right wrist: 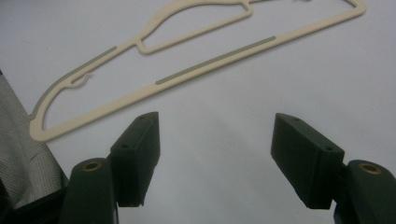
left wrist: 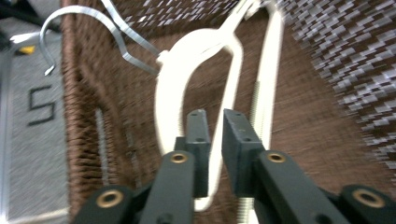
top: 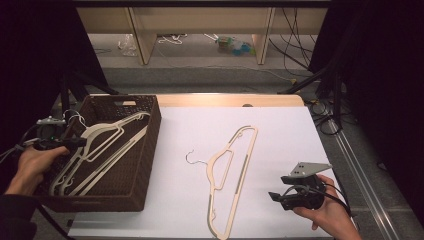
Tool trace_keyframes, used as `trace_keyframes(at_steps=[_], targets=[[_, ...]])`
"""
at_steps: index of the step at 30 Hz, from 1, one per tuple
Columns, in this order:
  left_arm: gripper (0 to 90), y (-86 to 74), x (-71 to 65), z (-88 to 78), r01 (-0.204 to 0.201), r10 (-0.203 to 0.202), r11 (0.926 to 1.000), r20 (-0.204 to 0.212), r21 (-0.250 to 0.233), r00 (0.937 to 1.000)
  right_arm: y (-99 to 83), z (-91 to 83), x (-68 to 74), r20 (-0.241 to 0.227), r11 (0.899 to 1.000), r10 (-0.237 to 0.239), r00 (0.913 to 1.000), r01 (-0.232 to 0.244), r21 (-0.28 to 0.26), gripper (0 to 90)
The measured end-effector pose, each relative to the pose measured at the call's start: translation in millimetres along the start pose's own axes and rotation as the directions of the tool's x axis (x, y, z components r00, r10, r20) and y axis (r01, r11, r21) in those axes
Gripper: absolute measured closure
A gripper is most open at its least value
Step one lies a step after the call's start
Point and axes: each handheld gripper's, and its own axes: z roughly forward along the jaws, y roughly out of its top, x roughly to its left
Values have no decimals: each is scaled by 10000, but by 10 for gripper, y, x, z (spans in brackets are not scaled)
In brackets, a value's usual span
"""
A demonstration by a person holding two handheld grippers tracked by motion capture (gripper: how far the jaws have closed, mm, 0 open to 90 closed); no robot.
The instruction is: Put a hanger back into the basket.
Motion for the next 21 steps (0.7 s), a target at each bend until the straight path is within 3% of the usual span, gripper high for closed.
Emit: trace_keyframes(at_steps=[2,4,5,8,10,11,13,14,15,18,19,20,21], targets=[[743,-10,-104,-115,-116,128,9984,209,-555,9997,0,20,10,-25,10000,-83,10000,83,-31,340],[719,-40,-250,-259,-86,178,9923,737,-1234,9971,2,46,24,-2,9998,-207,9998,207,-14,340],[700,-62,-336,-328,-117,256,9876,872,-1567,9959,7,63,47,-24,10000,-42,10000,42,-33,340],[583,-134,-628,-502,-530,726,9800,967,-1920,9927,19,126,76,-43,9995,-315,9995,315,-8,337],[526,-179,-874,-610,-532,949,9718,1745,-2295,9801,39,149,107,-112,9991,-390,9992,392,164,336],[500,-199,-966,-637,-392,884,9682,1917,-2470,9775,40,169,130,-45,9995,-295,9996,295,76,336],[442,-247,-1197,-683,-759,1338,9609,2062,-2664,9693,60,198,147,-62,9996,-187,9998,189,230,330],[432,-279,-1324,-673,-848,1515,9568,2278,-2782,9619,64,223,159,-1,9998,-90,10000,90,200,326],[416,-336,-1549,-620,-677,1418,9554,2455,-2873,9590,78,252,166,32,9996,-33,10000,32,282,319],[370,-415,-1865,-511,-1115,1914,9549,2831,-2752,9398,132,365,207,126,9980,386,9992,-392,501,312],[348,-437,-1969,-463,-1333,2076,9592,3015,-2491,9306,146,421,204,176,9985,242,9996,-251,477,311],[321,-468,-2077,-400,-1283,2029,9620,3168,-2409,9265,165,473,216,143,9978,385,9992,-392,529,310],[321,-492,-2169,-338,-1334,2103,9622,3363,-2374,9180,191,518,225,153,9953,636,9979,-645,724,305]])
